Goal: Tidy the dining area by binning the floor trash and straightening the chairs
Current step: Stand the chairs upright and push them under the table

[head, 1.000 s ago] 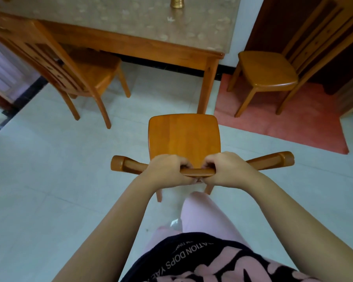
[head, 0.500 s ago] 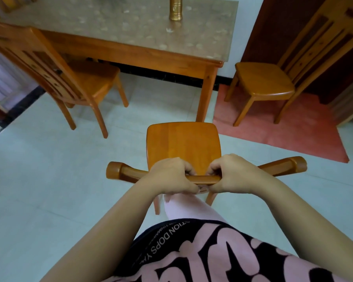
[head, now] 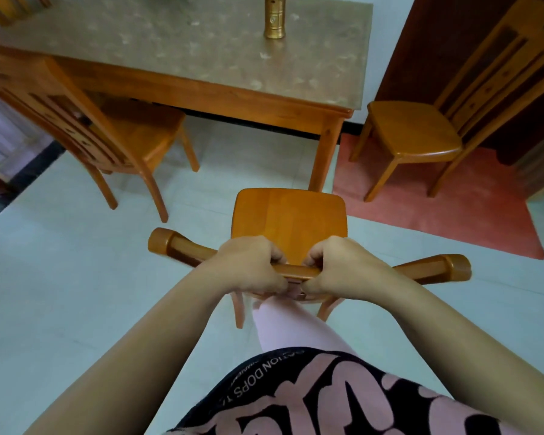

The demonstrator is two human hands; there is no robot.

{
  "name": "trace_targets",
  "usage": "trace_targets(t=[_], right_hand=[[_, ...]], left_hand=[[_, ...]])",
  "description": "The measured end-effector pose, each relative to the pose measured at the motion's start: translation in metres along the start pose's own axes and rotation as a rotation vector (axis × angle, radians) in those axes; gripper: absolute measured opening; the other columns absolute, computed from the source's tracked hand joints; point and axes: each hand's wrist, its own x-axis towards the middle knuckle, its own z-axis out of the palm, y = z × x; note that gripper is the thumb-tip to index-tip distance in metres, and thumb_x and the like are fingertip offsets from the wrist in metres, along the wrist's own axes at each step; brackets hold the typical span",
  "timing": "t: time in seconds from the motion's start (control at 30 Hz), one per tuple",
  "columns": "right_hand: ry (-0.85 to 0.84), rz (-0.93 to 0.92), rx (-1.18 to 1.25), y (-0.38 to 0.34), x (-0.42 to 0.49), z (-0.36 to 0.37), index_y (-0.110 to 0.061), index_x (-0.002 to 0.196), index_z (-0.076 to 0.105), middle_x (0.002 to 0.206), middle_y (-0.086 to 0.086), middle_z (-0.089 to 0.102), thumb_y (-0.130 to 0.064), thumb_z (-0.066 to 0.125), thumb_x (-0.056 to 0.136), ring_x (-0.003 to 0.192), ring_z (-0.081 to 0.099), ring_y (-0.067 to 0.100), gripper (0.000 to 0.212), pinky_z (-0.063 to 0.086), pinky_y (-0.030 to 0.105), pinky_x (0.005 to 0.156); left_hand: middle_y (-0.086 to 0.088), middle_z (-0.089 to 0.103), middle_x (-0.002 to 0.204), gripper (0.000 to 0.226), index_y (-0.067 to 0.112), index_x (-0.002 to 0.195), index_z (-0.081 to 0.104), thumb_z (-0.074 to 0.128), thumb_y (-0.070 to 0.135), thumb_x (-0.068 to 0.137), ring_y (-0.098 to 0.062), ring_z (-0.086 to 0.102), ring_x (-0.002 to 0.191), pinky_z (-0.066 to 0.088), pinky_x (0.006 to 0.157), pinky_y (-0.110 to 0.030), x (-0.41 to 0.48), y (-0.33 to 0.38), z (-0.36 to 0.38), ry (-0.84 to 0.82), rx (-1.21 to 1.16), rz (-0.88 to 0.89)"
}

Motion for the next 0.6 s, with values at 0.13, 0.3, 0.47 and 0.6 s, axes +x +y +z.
trace_targets(t=[0.13,0.3,0.47,0.6], right_hand=[[-0.065,-0.008,0.009,-0.025,0.043,-0.026,-0.020,0.070,0.065,0.063,-0.002,0.058,-0.025,0.072,0.067,0.053,0.050,0.011,0.010,0.035,0.023,0.045],[-0.117,-0.012,0.018,-0.052,0.089,-0.071,-0.022,0.065,0.064,0.060,-0.002,0.057,-0.023,0.072,0.066,0.050,0.051,0.011,0.008,0.035,0.022,0.043],[-0.092,-0.042,-0.015,-0.072,0.116,-0.099,-0.015,0.065,0.066,0.057,-0.003,0.050,-0.022,0.071,0.068,0.051,0.043,0.010,0.009,0.033,0.028,0.048],[-0.091,-0.026,-0.022,-0.088,0.128,-0.099,-0.014,0.071,0.069,0.061,0.001,0.054,-0.023,0.071,0.067,0.053,0.046,0.011,0.010,0.035,0.028,0.049]], left_hand=[[-0.006,0.067,0.083,0.023,0.021,0.091,0.068,0.065,0.037,0.075,-0.014,0.052,0.066,0.038,0.059,-0.029,0.023,-0.019,-0.049,-0.050,0.029,0.007],[0.002,0.057,0.068,0.015,0.024,0.089,0.068,0.064,0.032,0.077,-0.012,0.049,0.061,0.035,0.054,-0.024,0.050,-0.031,-0.113,-0.091,0.043,0.027],[0.000,0.052,0.064,0.015,0.018,0.086,0.069,0.065,0.029,0.076,-0.014,0.046,0.059,0.035,0.055,-0.027,0.062,-0.041,-0.150,-0.093,-0.043,0.050],[0.002,0.050,0.060,0.012,0.015,0.082,0.068,0.066,0.025,0.076,-0.013,0.045,0.057,0.035,0.054,-0.025,0.064,-0.059,-0.162,-0.119,-0.101,0.060]])
